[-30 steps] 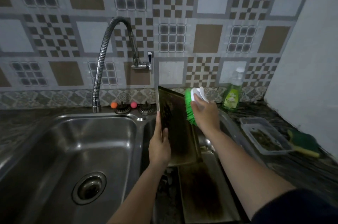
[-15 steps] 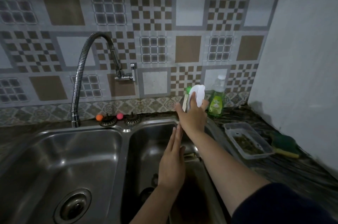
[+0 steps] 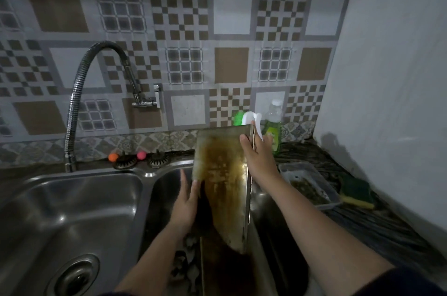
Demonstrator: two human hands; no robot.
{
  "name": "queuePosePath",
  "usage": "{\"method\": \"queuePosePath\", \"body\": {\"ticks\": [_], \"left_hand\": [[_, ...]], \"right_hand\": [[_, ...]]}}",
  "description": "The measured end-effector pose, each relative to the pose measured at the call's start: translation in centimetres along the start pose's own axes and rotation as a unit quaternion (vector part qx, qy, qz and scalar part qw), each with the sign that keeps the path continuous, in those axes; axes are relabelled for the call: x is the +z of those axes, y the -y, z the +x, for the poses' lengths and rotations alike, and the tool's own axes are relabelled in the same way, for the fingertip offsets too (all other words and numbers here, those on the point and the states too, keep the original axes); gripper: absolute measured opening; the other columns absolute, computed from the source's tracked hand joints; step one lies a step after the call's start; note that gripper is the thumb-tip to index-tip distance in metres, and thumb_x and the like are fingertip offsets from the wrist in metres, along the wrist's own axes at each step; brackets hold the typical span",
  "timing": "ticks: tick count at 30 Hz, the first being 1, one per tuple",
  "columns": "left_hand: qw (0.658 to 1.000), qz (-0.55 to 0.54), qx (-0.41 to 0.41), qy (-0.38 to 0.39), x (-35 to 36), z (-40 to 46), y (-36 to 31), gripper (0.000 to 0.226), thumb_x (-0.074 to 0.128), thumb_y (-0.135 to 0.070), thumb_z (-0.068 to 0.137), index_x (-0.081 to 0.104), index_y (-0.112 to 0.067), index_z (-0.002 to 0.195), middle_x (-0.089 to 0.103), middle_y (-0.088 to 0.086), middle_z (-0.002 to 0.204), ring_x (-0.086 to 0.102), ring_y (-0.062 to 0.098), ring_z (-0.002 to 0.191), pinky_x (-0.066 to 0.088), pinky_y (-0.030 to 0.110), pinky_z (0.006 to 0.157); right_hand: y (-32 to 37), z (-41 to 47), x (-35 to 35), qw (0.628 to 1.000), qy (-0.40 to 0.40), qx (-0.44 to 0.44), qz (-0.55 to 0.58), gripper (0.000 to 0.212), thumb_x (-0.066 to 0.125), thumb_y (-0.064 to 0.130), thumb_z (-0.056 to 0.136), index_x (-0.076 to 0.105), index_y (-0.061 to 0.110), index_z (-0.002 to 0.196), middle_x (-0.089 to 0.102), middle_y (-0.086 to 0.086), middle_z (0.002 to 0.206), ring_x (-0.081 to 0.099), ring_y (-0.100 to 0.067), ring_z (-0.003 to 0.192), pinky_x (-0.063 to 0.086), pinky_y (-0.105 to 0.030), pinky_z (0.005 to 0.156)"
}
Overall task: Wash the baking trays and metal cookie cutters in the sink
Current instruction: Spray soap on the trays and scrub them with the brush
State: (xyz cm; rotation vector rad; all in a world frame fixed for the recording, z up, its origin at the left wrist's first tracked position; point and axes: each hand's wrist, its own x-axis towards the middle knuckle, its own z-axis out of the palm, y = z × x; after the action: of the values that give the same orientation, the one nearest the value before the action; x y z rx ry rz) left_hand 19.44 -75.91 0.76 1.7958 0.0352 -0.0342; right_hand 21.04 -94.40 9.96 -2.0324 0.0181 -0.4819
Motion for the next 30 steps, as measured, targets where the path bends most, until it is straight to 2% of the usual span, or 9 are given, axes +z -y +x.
{"method": "queuePosePath", "body": {"ticks": [3, 6, 8, 10, 14, 19, 25, 28, 30], "left_hand": [[0.996, -0.078, -0.008, 0.038, 0.7, -1.0, 0.1, 0.070, 0.048, -0.049, 0.093, 0.007, -0.042, 0.150, 0.038, 0.000, 0.149, 0.039, 0.016, 0.133, 0.031, 0.035, 0.110], [0.994, -0.093, 0.052, 0.009, 1.6, -1.9, 0.6, 0.068, 0.056, -0.035, 0.092, 0.020, -0.039, 0.149, 0.046, -0.011, 0.139, 0.049, -0.005, 0.111, 0.040, 0.020, 0.096], [0.992, -0.096, 0.083, -0.025, 1.7, -2.1, 1.0, 0.067, 0.059, -0.040, 0.086, 0.029, -0.040, 0.146, 0.046, -0.016, 0.140, 0.051, -0.008, 0.113, 0.044, 0.023, 0.098], [0.989, -0.099, 0.096, -0.049, 1.5, -2.1, 1.2, 0.066, 0.061, -0.045, 0.083, 0.034, -0.042, 0.143, 0.050, -0.011, 0.140, 0.054, 0.004, 0.120, 0.047, 0.034, 0.101], [0.982, -0.110, 0.112, -0.107, 1.2, -1.9, 0.6, 0.063, 0.061, -0.032, 0.088, 0.034, -0.033, 0.145, 0.058, -0.001, 0.134, 0.060, 0.012, 0.115, 0.051, 0.034, 0.096], [0.976, -0.069, 0.123, -0.169, 1.7, -1.8, 0.4, 0.060, 0.059, -0.029, 0.093, 0.033, -0.035, 0.146, 0.051, -0.017, 0.133, 0.051, -0.002, 0.118, 0.040, 0.006, 0.090], [0.972, -0.096, 0.140, -0.165, 2.9, -1.8, -0.8, 0.057, 0.056, -0.029, 0.094, 0.032, -0.037, 0.146, 0.056, -0.015, 0.131, 0.054, -0.003, 0.117, 0.044, 0.020, 0.100], [0.968, -0.088, 0.169, -0.163, 3.2, -2.1, -2.1, 0.058, 0.055, -0.025, 0.095, 0.030, -0.032, 0.146, 0.053, -0.016, 0.134, 0.051, -0.010, 0.118, 0.041, 0.012, 0.100], [0.965, -0.091, 0.178, -0.169, 3.0, -2.2, -2.5, 0.058, 0.055, -0.022, 0.095, 0.030, -0.029, 0.147, 0.049, -0.015, 0.137, 0.047, -0.016, 0.118, 0.038, 0.007, 0.099]], "right_hand": [[-1.6, -0.1, -0.6, 0.998, 0.035, 0.038, 0.019, 0.055, 0.038, 0.049, 0.098, 0.037, 0.018, 0.143, 0.032, -0.009, 0.142, 0.046, -0.025, 0.120, 0.036, -0.030, 0.090], [-2.6, 0.0, -1.3, 0.998, 0.034, 0.050, 0.009, 0.057, 0.038, 0.048, 0.098, 0.027, 0.025, 0.150, 0.019, -0.005, 0.152, 0.034, -0.025, 0.134, 0.029, -0.027, 0.098], [-3.0, 0.4, -2.0, 0.998, 0.043, 0.045, -0.018, 0.061, 0.037, 0.052, 0.097, 0.019, 0.031, 0.152, 0.008, -0.005, 0.156, 0.024, -0.026, 0.140, 0.026, -0.034, 0.109], [-3.2, 0.9, -2.9, 0.996, 0.060, 0.047, -0.053, 0.063, 0.031, 0.058, 0.095, 0.012, 0.037, 0.152, -0.002, -0.006, 0.159, 0.018, -0.028, 0.144, 0.023, -0.043, 0.113], [-3.7, 2.9, -4.9, 0.989, 0.021, 0.052, -0.135, 0.058, 0.025, 0.058, 0.097, 0.019, 0.037, 0.151, 0.008, -0.009, 0.155, 0.032, -0.035, 0.136, 0.027, -0.043, 0.113], [-3.9, 2.6, -5.6, 0.967, 0.007, -0.004, -0.254, 0.060, 0.038, 0.057, 0.095, 0.027, 0.034, 0.149, 0.024, -0.011, 0.143, 0.028, -0.033, 0.127, 0.028, -0.038, 0.105], [-2.1, -0.3, -2.3, 0.950, 0.047, -0.145, -0.273, 0.071, 0.055, 0.052, 0.089, 0.025, 0.031, 0.150, 0.040, -0.009, 0.120, 0.038, -0.024, 0.111, 0.035, -0.030, 0.083], [-1.1, -1.1, -0.6, 0.921, 0.038, -0.200, -0.333, 0.074, 0.055, 0.047, 0.091, 0.013, 0.036, 0.152, 0.043, -0.006, 0.117, 0.036, -0.023, 0.109, 0.035, -0.034, 0.091], [0.0, -0.9, -0.1, 0.935, 0.063, -0.182, -0.300, 0.088, 0.062, 0.038, 0.090, -0.002, 0.042, 0.150, 0.049, -0.006, 0.114, 0.046, -0.023, 0.106, 0.040, -0.033, 0.087]]}}
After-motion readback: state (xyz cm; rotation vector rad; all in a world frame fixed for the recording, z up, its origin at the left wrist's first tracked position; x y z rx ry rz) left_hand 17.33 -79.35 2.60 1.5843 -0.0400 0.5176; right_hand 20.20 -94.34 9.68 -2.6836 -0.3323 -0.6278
